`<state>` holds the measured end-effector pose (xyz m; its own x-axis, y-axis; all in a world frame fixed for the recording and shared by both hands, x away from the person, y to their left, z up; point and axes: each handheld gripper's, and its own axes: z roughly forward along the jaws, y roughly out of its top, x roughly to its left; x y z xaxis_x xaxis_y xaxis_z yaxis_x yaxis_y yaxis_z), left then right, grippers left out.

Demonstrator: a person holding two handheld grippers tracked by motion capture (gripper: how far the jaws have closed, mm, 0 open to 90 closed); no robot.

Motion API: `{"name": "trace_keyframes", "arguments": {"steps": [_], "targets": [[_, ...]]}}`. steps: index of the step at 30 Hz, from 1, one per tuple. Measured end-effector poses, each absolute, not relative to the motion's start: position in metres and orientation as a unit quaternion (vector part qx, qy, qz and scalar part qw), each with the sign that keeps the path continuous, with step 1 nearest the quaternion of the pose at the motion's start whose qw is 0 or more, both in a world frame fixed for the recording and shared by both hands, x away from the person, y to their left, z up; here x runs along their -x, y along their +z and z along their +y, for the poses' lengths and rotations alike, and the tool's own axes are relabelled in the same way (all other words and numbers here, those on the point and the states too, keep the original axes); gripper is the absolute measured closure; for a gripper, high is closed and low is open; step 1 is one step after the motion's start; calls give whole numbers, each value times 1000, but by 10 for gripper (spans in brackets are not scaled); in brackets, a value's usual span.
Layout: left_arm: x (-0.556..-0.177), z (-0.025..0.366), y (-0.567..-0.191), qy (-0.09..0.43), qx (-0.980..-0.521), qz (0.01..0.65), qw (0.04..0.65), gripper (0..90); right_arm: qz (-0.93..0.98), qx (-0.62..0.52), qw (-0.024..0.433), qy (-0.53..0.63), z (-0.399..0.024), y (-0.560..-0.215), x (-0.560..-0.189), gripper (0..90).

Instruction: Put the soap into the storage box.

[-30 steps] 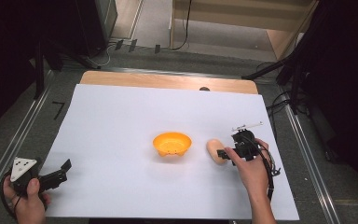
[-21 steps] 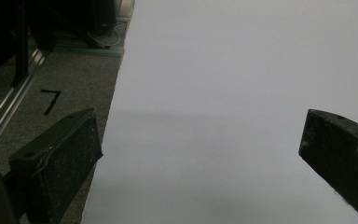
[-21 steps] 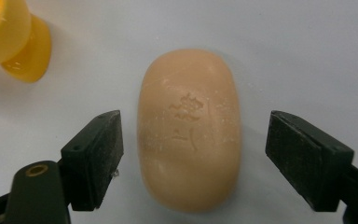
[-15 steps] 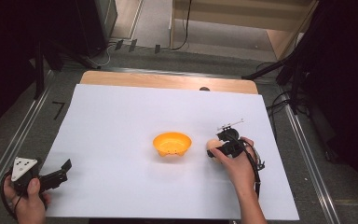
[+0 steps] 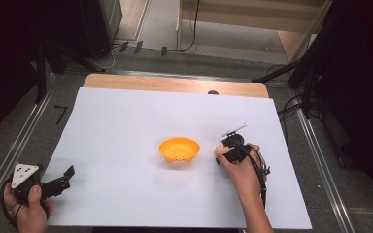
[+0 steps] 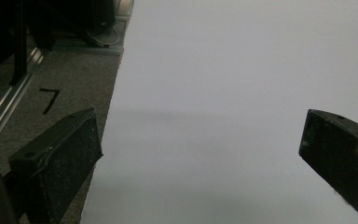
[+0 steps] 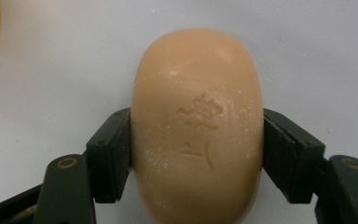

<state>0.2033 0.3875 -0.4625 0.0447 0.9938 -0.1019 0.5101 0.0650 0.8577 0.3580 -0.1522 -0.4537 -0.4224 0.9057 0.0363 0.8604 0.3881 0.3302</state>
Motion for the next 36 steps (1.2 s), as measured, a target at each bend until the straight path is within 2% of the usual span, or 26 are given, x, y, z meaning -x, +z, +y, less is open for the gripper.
{"name": "trace_keyframes", "arguments": {"steps": [5,15,20,36], "targets": [[-204,387,-462,309,-613,617,386,0,841,-518,60,145,-153,-452,-361,332],[-204,387,-462,310,-613,616,386,0,857,-481,64,175,-165,-450,-356,333],[-203,387,-463,311,-611,616,388,0,869,-455,50,189,-167,-441,-354,333],[-203,387,-463,317,-610,615,387,0,913,-339,69,215,-150,-405,-361,333]]}}
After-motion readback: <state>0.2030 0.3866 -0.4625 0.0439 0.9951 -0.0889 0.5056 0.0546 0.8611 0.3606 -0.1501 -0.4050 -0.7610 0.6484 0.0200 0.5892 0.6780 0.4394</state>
